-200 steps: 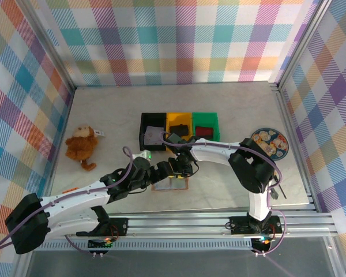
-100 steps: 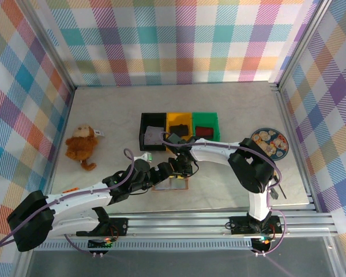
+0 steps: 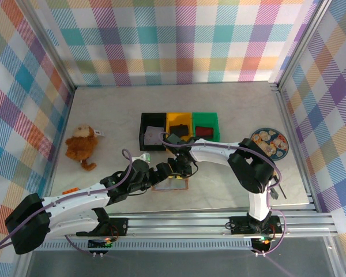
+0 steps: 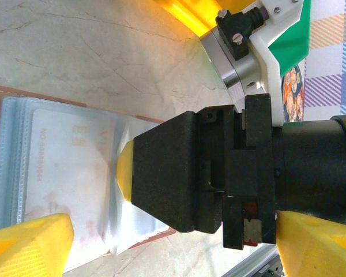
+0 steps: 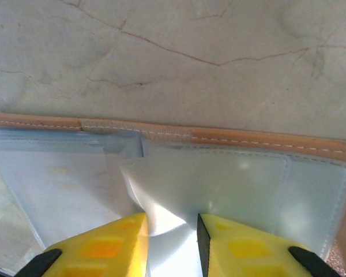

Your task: Take the credit cards out of the card holder

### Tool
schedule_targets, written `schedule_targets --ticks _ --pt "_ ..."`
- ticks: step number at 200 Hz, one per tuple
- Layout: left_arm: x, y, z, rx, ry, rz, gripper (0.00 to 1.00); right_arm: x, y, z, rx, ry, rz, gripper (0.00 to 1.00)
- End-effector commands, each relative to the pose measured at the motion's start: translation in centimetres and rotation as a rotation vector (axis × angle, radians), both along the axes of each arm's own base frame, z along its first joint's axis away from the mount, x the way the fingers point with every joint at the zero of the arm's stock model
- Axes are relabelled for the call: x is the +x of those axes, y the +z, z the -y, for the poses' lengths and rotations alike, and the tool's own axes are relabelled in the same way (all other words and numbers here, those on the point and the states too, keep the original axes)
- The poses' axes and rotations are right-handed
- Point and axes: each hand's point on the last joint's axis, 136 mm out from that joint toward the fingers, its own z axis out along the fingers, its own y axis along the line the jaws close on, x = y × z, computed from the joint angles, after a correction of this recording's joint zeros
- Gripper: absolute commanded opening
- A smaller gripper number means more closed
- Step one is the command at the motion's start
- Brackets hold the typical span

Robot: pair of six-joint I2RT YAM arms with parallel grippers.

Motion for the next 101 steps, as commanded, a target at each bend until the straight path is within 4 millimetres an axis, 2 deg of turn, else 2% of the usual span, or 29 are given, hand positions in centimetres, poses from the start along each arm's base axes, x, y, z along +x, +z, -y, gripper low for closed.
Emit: schedule_targets --ticks 1,55,101 --pt "-1.3 -3.8 -2.0 0.138 0.009 -0.087 0.89 -0.2 0.0 -0.8 0.018 0.002 -0.02 0.3" --pt "-1.3 -3.7 -2.7 0.158 0.026 -0.077 0.89 -0.2 0.3 -0.6 0.011 0.0 -0.016 0.3" --pt "-1.7 -4.6 -3.4 0.186 0.043 -0.111 0.89 -0.1 0.9 -0.3 0.011 -0.004 0.004 0.3"
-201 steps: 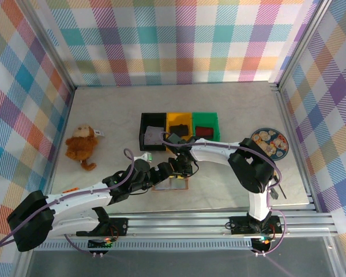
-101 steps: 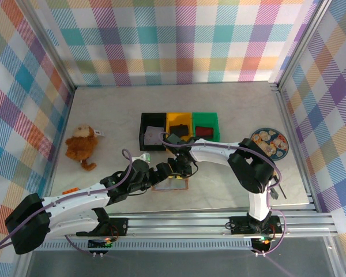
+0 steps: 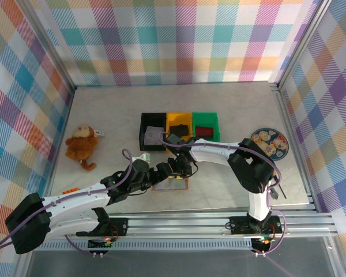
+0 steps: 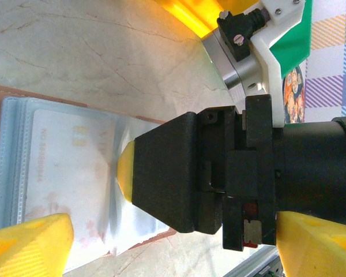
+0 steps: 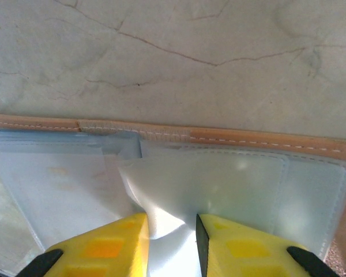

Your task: Take the credit cards out of the card holder

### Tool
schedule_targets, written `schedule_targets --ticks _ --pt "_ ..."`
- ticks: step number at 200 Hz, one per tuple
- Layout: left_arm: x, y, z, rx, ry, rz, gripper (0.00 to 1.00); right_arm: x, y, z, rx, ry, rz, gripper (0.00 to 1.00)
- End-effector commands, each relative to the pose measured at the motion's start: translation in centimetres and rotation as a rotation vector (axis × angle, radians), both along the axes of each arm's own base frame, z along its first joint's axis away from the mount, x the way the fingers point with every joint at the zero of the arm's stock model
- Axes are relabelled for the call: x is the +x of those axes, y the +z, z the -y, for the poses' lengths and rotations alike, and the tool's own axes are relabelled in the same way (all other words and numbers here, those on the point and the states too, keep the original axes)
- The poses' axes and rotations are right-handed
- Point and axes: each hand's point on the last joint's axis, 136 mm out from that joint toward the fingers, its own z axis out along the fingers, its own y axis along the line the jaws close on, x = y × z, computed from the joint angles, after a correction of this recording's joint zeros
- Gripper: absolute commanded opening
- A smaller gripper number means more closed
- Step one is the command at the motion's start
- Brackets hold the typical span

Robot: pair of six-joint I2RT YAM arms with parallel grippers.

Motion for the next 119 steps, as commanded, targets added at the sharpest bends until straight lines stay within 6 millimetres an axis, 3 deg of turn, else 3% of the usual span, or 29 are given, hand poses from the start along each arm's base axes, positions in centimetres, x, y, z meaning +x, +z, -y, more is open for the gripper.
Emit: schedule_targets --ticks 1,40,119 --pt "-1.7 -4.5 -3.4 0.182 0.038 -0.107 0.89 -0.1 1.0 -0.4 0.016 0.003 0.006 0.3" --pt "-1.7 -3.8 -3.1 0.155 0.029 -0.092 0.89 -0.3 0.8 -0.5 0.023 0.002 -0.006 0.3" --pt "-2.5 -5.0 -4.2 0.184 0.033 -0.119 0.89 -0.2 1.0 -0.4 0.026 -0.006 0.001 0.29"
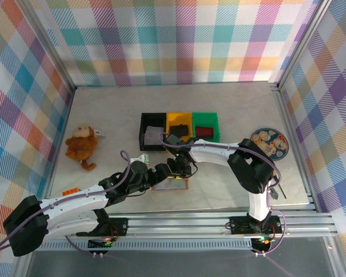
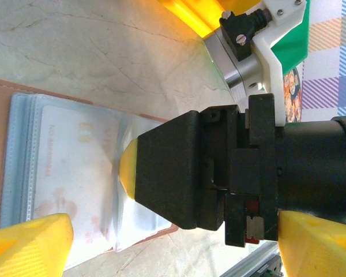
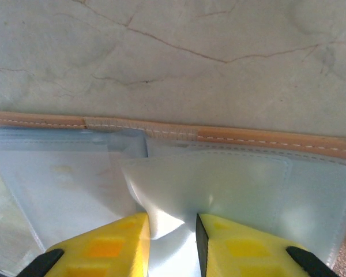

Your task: Take the credit cards out of the card holder

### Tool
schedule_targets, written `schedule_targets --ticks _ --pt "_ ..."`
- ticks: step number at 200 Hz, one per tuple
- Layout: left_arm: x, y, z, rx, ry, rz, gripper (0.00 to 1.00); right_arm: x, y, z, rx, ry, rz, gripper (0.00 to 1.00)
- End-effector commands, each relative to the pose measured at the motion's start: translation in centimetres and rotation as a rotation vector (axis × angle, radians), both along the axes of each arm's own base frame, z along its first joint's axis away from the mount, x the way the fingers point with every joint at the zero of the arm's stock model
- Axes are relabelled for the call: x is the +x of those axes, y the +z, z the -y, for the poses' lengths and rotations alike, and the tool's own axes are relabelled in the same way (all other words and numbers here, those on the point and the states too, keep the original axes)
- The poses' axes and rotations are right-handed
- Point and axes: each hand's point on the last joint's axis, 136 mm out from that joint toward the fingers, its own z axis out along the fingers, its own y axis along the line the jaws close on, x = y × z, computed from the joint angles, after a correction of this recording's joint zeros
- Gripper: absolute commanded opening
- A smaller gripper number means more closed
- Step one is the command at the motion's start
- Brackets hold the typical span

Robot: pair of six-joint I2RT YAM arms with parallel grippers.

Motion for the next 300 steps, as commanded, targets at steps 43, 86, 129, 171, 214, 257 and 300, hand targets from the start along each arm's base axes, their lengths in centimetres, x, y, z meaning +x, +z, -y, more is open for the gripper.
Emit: schedule_targets --ticks 43,86,129,171,214,257,300 --pt "-2.6 -4.6 -6.3 0.232 0.09 -0.102 0.89 -0.1 1.7 0.4 0.001 -0.021 0.016 0.29" --pt "-3.0 -4.4 -7.8 0.264 0.119 -0.101 0.9 -0.1 2.0 0.5 0.004 -0.018 0.023 0.29" --pt "-1.8 -3.0 -4.6 0.082 0.108 -0.061 0.89 -0.4 1.2 0.1 0.023 -0.022 -0.004 0.29" --pt "-1.1 -1.7 -2.5 0.01 0.07 -0.039 0.89 -0.5 1.0 0.1 0.024 -0.019 -0.008 0.29" --pt "-0.8 -0.6 -2.1 -0.023 0.071 -0.016 0.89 -0.6 0.7 -0.1 0.027 -0.018 -0.019 0.29" --pt "-0.5 -0.3 -1.6 -0.043 0.067 -0.009 0.89 -0.7 0.7 -0.2 0.033 -0.023 -0.022 0.28" --pt "-0.4 -0.8 -0.7 -0.065 0.052 -0.027 0.89 -0.5 0.7 -0.2 0.031 -0.025 -0.018 0.28"
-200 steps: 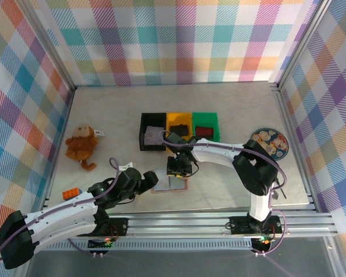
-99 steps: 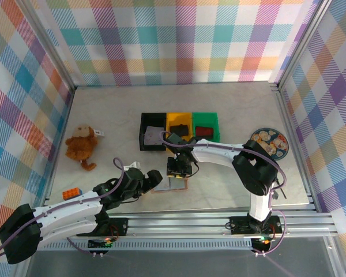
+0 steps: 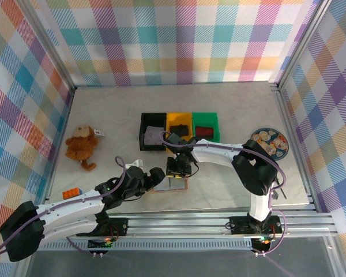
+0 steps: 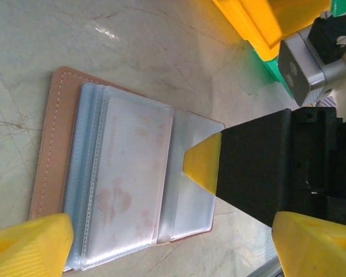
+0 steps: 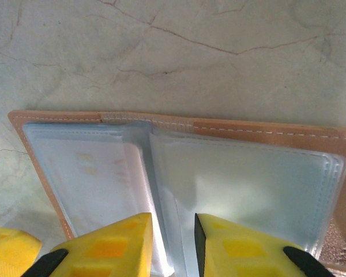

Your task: Take the credit cards out of the card holder

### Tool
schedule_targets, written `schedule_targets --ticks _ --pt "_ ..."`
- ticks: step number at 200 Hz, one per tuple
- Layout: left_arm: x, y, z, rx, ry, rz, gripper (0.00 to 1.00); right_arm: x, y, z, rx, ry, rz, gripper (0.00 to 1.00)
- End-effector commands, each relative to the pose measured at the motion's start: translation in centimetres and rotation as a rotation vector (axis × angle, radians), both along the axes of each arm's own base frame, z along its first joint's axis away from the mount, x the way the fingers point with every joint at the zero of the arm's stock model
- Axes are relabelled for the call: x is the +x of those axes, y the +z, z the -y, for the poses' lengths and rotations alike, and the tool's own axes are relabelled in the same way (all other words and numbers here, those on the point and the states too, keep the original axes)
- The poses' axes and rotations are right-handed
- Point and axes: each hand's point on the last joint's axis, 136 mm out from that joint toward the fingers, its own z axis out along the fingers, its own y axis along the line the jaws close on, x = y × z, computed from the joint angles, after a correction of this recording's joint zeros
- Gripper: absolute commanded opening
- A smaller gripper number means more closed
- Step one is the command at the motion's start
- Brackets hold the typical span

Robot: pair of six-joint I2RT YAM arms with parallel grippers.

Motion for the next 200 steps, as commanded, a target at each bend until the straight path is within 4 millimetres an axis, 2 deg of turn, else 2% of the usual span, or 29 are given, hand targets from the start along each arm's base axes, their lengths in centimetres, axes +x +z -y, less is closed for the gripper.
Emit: schedule_targets --ticks 1,45,86,138,200 --pt "0.5 1.4 1.4 -0.068 -0.011 0.018 0.89 -0.2 -0.5 0.2 -0.006 -0.013 -0.026 0.28" --pt "0.5 0.6 1.6 -0.074 -0.006 0.001 0.89 -0.2 -0.7 0.1 -0.004 -0.012 -0.03 0.28" --pt "0.7 0.8 2.1 -0.074 -0.017 0.004 0.89 -0.4 -0.9 0.0 -0.001 -0.01 -0.039 0.27" --pt "0.4 -0.6 1.8 -0.035 -0.024 -0.029 0.89 -0.4 -0.8 0.1 -0.002 -0.01 -0.036 0.27" --pt "0.4 -0.9 2.2 -0.02 -0.039 -0.038 0.89 -0.4 -0.9 0.1 -0.001 -0.01 -0.037 0.27"
